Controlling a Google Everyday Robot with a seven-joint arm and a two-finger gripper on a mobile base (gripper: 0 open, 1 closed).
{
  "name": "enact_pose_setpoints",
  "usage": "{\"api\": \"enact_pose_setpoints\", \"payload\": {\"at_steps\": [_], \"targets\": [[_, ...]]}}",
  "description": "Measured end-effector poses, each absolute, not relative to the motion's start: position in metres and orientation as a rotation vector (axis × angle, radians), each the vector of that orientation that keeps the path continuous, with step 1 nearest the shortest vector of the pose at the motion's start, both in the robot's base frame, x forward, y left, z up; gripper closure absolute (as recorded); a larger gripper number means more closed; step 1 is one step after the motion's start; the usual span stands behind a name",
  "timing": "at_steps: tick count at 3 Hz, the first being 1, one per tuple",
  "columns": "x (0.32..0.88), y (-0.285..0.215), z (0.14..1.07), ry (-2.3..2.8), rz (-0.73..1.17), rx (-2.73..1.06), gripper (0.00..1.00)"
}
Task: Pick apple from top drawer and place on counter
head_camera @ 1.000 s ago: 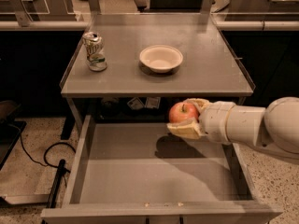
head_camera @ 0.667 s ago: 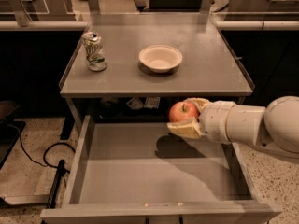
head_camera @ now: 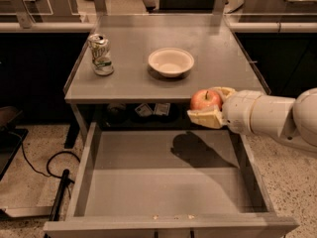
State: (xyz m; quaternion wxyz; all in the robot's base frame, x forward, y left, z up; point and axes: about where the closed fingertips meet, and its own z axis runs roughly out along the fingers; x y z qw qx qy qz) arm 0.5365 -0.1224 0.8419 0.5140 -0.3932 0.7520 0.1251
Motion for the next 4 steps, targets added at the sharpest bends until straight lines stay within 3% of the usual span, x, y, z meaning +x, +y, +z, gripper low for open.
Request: {"api": "enact_pose_setpoints", "payload": {"at_steps": [1, 4], "targets": [[0.559, -0.159, 0.879, 1.798, 0.225, -0.853, 1.00], [0.600, -0.189, 0.891, 1.803, 0.171, -0.754, 1.00]]}}
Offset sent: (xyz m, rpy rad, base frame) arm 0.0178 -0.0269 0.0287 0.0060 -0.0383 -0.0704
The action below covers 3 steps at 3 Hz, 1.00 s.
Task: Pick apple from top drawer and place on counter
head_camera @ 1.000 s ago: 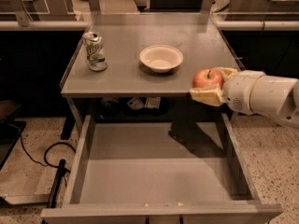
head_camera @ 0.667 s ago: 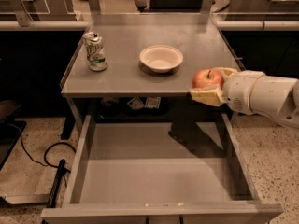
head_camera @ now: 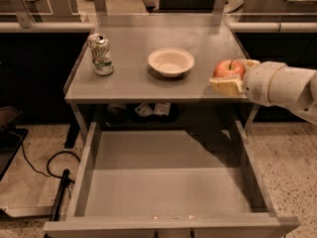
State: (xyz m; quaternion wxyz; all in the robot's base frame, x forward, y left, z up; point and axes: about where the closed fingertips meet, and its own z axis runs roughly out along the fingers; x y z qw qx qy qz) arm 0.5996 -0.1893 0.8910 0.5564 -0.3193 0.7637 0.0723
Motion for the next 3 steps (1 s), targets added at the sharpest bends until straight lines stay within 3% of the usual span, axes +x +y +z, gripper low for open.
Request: {"api": "enact_pose_setpoints", "payload": {"at_steps": [3], "targets": [[0.652, -0.224, 0.860, 1.855, 0.192, -0.663, 1.00]]}}
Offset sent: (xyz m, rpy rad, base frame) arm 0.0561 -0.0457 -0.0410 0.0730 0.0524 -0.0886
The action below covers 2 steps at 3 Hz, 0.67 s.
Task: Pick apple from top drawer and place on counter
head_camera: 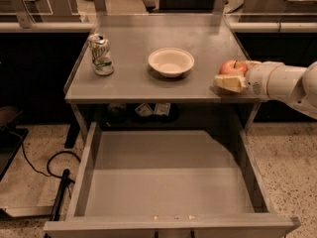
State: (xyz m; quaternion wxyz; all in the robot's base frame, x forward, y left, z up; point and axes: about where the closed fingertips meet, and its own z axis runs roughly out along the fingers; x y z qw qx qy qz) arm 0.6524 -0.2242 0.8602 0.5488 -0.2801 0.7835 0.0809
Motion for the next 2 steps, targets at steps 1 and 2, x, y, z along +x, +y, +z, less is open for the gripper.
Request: {"api": "enact_pose_setpoints", "payload": {"at_steps": [1, 2], "targets": [[0.671, -0.230, 0.867, 1.865, 0.183, -0.685, 1.00], [0.683, -0.236, 0.872, 1.874, 0.171, -0.701, 1.00]]}}
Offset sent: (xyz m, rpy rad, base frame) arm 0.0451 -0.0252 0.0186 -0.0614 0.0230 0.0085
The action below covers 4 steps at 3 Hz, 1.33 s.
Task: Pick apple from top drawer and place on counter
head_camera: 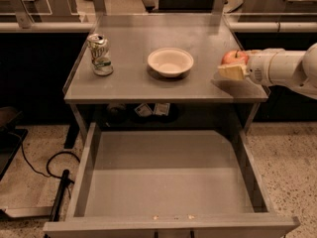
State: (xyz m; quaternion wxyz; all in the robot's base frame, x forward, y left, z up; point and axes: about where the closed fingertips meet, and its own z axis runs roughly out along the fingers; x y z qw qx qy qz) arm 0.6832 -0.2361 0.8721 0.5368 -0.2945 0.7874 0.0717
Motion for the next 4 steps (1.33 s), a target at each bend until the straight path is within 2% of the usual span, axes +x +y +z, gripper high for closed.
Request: {"api": "enact_pose_setpoints", "payload": {"at_steps": [4], "targets": [[0.691, -0.232, 0.837, 1.914, 0.272, -0.717, 1.00]]}}
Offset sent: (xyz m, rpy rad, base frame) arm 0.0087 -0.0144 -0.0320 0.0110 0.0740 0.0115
